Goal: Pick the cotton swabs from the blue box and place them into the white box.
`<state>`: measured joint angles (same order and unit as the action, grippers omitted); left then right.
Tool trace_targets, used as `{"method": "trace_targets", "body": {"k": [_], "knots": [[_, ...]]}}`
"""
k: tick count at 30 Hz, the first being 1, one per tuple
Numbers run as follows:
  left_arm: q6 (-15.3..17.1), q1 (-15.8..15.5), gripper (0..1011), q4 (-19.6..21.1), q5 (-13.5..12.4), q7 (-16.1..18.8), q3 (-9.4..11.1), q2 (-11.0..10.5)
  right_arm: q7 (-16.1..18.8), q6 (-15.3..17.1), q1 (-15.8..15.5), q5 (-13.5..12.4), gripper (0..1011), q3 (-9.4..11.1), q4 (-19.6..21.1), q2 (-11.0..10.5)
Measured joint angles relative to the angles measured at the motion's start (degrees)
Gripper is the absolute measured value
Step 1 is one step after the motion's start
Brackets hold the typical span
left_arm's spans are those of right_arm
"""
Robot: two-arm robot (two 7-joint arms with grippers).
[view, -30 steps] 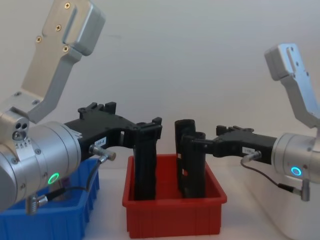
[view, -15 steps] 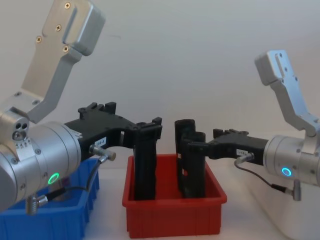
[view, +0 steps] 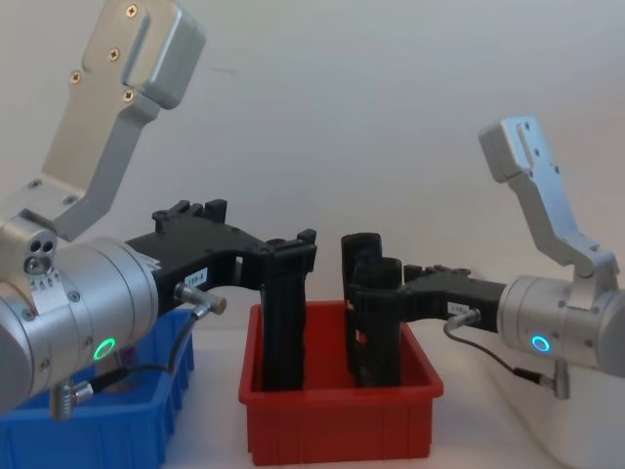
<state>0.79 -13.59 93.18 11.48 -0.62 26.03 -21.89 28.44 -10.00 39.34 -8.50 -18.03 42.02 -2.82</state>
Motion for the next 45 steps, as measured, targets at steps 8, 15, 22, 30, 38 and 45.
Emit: {"method": "trace_targets", "body": {"k": [8,15,22,30,38,45], "knots": [[0.0,0.0,1004,0.0,0.0,0.0,0.0,0.0,1.8,-2.2,2.9,-0.9,815,-0.3,-5.9,1.3],[0.0,0.0,1004,0.0,0.0,0.0,0.0,0.0,2.8,-4.2,5.3,-1.6,606,-0.4,-10.4,2.3],[0.0,0.0,1004,0.0,0.0,0.0,0.0,0.0,3.0,-5.3,5.9,-1.9,523,-0.4,-11.2,2.5],[0.0,0.0,1004,0.0,0.0,0.0,0.0,0.0,2.1,-4.5,2.7,-1.9,485,-0.4,-3.4,1.3],[0.0,0.0,1004,0.0,0.0,0.0,0.0,0.0,-1.2,-2.0,-1.7,-2.1,446,-0.1,7.7,-0.4],[0.0,0.0,1004,0.0,0.0,0.0,0.0,0.0,-5.7,0.4,-5.5,-2.2,429,0.4,17.0,-2.2]]}}
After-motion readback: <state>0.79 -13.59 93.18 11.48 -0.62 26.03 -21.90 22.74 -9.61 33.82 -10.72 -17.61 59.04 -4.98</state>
